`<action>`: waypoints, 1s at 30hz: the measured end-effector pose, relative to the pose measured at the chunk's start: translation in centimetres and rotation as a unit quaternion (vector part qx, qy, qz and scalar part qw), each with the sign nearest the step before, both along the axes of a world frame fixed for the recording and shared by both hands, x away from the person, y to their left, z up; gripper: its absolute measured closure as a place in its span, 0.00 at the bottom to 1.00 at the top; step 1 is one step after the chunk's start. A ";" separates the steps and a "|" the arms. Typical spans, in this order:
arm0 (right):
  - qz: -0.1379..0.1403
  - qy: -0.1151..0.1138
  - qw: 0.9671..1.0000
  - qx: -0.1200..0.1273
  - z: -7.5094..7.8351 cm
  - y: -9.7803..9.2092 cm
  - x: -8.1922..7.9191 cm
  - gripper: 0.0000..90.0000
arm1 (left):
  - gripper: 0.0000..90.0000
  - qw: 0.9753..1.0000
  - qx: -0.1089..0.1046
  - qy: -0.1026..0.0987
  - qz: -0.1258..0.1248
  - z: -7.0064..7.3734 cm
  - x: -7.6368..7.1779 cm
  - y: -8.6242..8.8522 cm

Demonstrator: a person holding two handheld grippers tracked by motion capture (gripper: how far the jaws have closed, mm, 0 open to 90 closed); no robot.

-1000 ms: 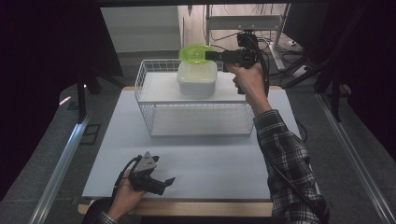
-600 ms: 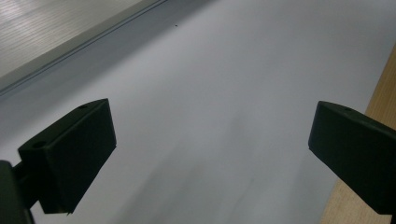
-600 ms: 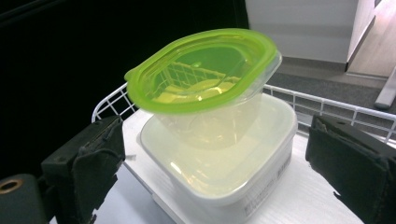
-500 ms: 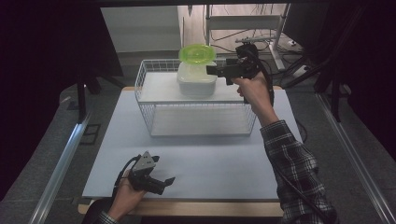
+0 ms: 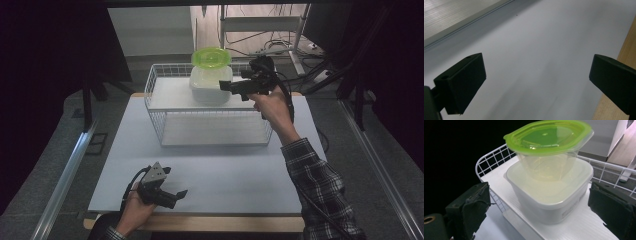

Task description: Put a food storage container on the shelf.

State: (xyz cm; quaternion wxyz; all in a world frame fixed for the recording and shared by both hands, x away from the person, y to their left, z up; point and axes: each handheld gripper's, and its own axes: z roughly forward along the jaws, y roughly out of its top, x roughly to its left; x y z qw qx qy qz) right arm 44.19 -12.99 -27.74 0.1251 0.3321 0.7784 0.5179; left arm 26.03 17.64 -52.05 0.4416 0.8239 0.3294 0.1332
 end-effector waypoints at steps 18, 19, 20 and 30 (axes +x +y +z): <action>0.024 -0.009 1.000 -0.017 -1.5 0.7 -2.4 0.05 | 0.01 1.000 -0.004 0.005 -0.005 0.0 0.0 -0.1; 0.027 -0.009 0.999 -0.020 -1.7 0.7 -2.6 0.05 | 0.01 1.000 -0.005 0.006 -0.005 0.0 0.0 -0.1; 0.027 -0.009 0.999 -0.020 -1.7 0.7 -2.6 0.05 | 0.01 1.000 -0.005 0.006 -0.005 0.0 0.0 -0.1; 0.037 -0.006 0.999 -0.026 -3.2 0.1 -3.4 0.05 | 0.01 1.000 -0.004 0.006 -0.006 0.0 0.0 -0.1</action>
